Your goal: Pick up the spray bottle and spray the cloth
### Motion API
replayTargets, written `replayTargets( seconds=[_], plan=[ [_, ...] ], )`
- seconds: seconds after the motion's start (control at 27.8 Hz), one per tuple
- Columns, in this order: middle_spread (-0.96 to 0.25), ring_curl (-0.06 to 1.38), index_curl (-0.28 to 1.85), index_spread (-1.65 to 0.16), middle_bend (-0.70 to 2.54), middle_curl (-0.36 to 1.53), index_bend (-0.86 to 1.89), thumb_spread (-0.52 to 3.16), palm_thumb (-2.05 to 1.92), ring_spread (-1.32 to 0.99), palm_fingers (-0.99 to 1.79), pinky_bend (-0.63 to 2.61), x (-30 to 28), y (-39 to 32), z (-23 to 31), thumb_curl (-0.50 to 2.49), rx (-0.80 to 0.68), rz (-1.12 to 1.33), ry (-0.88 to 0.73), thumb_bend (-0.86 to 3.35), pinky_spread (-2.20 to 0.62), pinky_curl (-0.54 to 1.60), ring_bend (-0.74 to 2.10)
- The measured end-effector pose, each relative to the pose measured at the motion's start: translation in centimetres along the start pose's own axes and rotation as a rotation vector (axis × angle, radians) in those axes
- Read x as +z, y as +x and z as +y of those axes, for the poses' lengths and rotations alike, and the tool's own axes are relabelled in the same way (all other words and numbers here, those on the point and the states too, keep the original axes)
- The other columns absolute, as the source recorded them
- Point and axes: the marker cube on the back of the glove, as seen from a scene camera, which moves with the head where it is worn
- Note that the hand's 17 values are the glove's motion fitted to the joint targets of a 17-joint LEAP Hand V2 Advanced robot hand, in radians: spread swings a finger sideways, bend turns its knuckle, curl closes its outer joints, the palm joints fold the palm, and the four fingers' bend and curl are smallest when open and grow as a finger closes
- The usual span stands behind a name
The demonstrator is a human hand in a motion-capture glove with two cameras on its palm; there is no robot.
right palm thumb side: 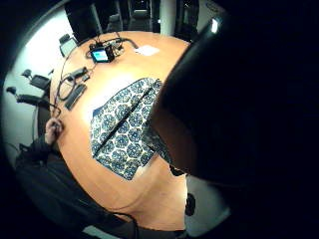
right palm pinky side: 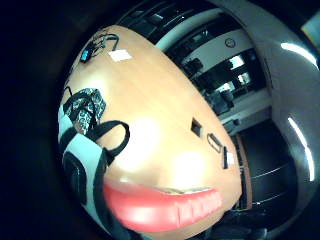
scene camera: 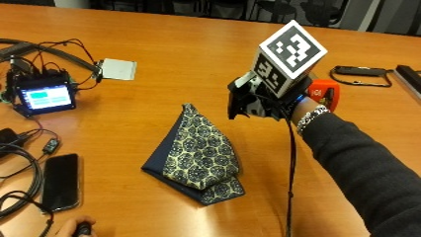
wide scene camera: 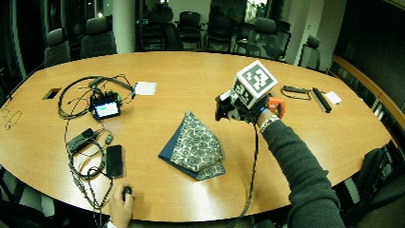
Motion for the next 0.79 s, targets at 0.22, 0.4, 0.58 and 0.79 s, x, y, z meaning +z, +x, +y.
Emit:
replayTargets(
  seconds=[0.22,0.4,0.58,0.79],
  plan=[
    [-0.23,0.46,0.57,-0.31,0.58,0.52,0.24,0.37,0.91,-0.23,1.39,0.52,1.3,-1.8,0.3,0.75,-0.123,0.118,-0.012,-0.03,-0.35,0.43,0.66],
    [-0.23,0.46,0.57,-0.31,0.58,0.52,0.24,0.37,0.91,-0.23,1.39,0.51,2.5,-3.7,0.7,0.76,-0.196,0.204,-0.025,-0.03,-0.35,0.43,0.66],
    [-0.23,0.46,0.57,-0.31,0.58,0.51,0.23,0.36,0.91,-0.23,1.39,0.51,3.8,-5.8,1.0,0.76,-0.237,0.227,-0.019,-0.03,-0.35,0.43,0.66],
    [-0.23,0.46,0.58,-0.31,0.58,0.51,0.23,0.36,0.91,-0.23,1.39,0.51,4.9,-7.5,1.8,0.76,-0.238,0.213,-0.016,-0.03,-0.35,0.43,0.66]
  ],
)
